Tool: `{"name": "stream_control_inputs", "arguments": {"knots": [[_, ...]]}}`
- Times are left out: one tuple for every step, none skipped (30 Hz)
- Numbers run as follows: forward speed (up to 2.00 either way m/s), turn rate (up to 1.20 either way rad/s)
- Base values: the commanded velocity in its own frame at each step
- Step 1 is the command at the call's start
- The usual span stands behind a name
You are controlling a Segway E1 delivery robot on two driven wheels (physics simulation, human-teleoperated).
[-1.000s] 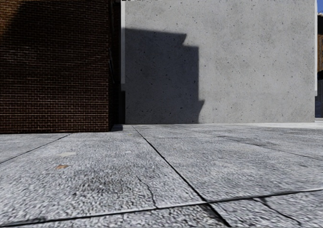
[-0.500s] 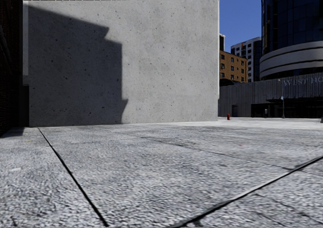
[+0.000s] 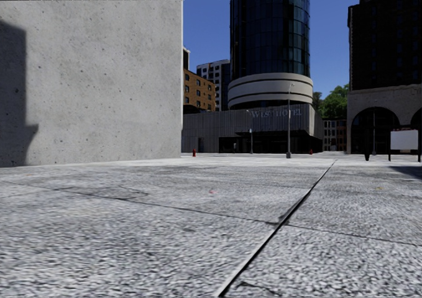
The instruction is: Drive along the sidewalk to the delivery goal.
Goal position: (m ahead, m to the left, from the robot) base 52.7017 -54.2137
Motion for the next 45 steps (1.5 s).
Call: {"name": "stream_control_inputs", "arguments": {"knots": [[1.25, -0.79], [1.25, -0.63], [1.25, -0.63], [1.25, -0.58], [1.25, -0.58], [1.25, -0.60], [1.25, -0.60], [1.25, -0.60], [1.25, -0.60], [1.26, -0.60], [1.26, -0.60], [1.26, -0.60], [1.26, -0.60], [1.26, -0.60], [1.27, -0.60], [1.27, -0.60], [1.27, -0.60], [1.27, -0.60], [1.28, -0.60], [1.30, -0.61], [1.32, -0.61], [1.32, -0.61], [1.33, -0.61], [1.34, -0.61], [1.34, -0.61], [1.34, -0.61], [1.34, -0.61], [1.36, -0.61], [1.47, -0.61], [2.00, -0.61], [2.00, -0.61], [2.00, -0.61], [2.00, -0.61], [2.00, -0.55], [2.00, 0.00], [2.00, 0.00], [2.00, 0.00], [2.00, 0.00], [2.00, 0.00], [2.00, 0.00], [2.00, 0.00], [2.00, 0.00], [2.00, 0.00], [2.00, 0.00], [2.00, 0.00]]}}
